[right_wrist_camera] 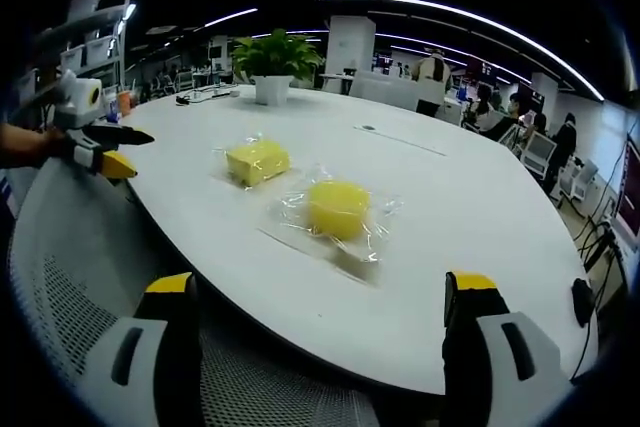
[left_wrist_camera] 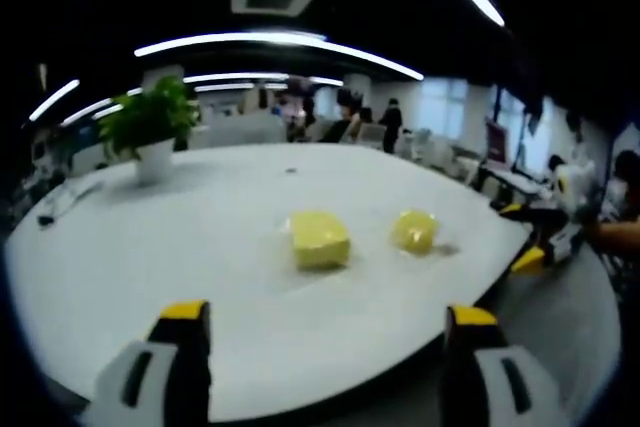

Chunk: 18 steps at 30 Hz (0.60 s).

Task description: Compare the silicone blocks by pressing each to a similar depth, holding the contact briefly, and releasing to observe deformation and rebound differences across the visible hardness samples.

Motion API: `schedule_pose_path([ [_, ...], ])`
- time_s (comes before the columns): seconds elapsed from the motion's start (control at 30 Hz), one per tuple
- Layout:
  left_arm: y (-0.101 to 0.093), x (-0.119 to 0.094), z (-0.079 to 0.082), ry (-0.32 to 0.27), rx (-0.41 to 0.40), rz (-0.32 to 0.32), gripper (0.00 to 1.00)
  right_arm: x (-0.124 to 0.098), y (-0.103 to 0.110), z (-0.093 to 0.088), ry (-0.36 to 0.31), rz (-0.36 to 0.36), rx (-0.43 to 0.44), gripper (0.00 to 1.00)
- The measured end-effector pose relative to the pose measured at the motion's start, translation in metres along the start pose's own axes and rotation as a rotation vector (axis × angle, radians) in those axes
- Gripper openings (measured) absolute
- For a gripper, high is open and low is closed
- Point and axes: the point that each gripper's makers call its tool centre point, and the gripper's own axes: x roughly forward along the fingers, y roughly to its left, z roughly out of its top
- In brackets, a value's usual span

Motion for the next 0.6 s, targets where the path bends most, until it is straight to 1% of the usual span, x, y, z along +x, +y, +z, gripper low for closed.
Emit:
schedule_pose_path([
  [0.6, -0.0011, -0.0005, 0.0003, -0.001, -0.001, 0.0, 1.0, -0.0001, -0.0003, -0.0007, 0.002, -0.003, -0.001, 0.96],
])
